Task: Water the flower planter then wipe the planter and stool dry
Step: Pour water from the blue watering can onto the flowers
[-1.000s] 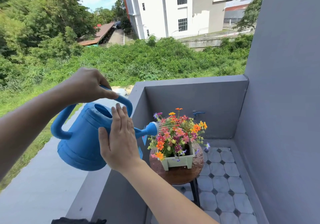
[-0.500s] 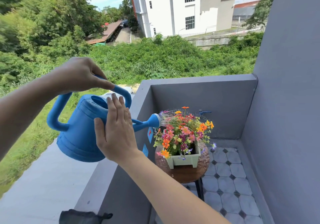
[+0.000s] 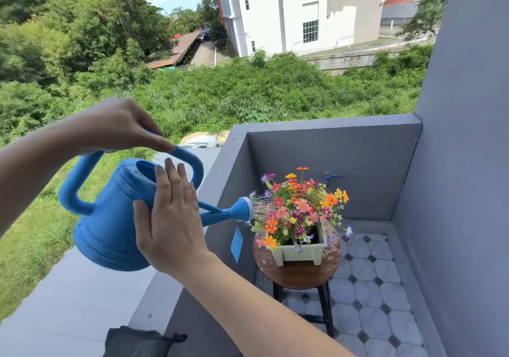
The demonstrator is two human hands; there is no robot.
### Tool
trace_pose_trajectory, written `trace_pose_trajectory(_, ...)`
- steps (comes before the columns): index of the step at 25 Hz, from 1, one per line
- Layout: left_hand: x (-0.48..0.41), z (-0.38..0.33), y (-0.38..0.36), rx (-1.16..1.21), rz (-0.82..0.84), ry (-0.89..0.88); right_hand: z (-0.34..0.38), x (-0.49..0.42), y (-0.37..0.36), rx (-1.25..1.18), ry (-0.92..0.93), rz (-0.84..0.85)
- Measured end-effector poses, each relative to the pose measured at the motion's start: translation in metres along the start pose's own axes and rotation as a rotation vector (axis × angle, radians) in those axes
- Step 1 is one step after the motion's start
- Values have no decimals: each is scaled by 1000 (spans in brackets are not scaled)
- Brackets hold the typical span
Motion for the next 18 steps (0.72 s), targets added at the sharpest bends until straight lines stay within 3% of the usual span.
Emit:
trace_pose_trajectory(8, -3, -3, 19, -22, -59, -8, 2, -17, 4, 28, 28, -21)
trace_pose_trajectory(18, 2, -15, 12, -95, 26, -56, 9, 6, 3, 56, 70, -7)
Point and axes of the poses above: each hand's wrist, its own x-axis away from the middle knuckle, its own y-axis out of the back of the hand, z = x × y, the point moved 7 cm from there along -x, towards the middle knuckle, and after that the axes turned 12 degrees about -x, right-handed, at the moved point
